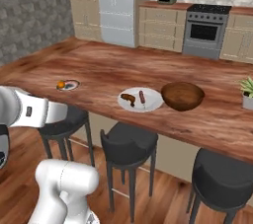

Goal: Take the smaller bowl and place it next to the appetizer plate on the dining counter , and place the larger bowl next to the plate with cooked food.

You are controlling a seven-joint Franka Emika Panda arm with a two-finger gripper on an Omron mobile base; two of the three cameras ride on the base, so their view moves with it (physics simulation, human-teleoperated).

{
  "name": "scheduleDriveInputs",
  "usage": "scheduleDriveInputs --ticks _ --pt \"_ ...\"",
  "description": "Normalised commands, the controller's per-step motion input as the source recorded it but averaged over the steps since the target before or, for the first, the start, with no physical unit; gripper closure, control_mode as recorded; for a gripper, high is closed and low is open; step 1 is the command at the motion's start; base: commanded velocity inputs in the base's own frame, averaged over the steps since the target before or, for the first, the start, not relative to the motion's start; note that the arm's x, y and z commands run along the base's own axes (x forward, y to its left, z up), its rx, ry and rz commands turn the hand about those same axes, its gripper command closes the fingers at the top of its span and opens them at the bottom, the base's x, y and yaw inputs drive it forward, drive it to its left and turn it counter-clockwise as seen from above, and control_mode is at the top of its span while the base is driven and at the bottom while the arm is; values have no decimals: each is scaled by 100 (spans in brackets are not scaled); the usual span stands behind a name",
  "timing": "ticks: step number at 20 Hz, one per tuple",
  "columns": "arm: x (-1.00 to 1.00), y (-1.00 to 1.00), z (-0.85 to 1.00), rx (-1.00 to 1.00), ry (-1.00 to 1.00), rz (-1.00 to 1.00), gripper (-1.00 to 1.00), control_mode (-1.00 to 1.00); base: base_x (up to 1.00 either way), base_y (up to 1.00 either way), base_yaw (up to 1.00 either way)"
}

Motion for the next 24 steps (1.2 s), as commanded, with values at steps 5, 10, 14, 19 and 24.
scheduleDriveInputs --ticks 5,10,14,19,24 --pt "0 0 0 0 0 0 -100 100 -22 100 0" --pt "0 0 0 0 0 0 -100 100 4 100 -1" --pt "0 0 0 0 0 0 -100 100 23 100 -10" --pt "0 0 0 0 0 0 -100 100 36 100 -14" --pt "0 0 0 0 0 0 -100 100 55 100 -14"
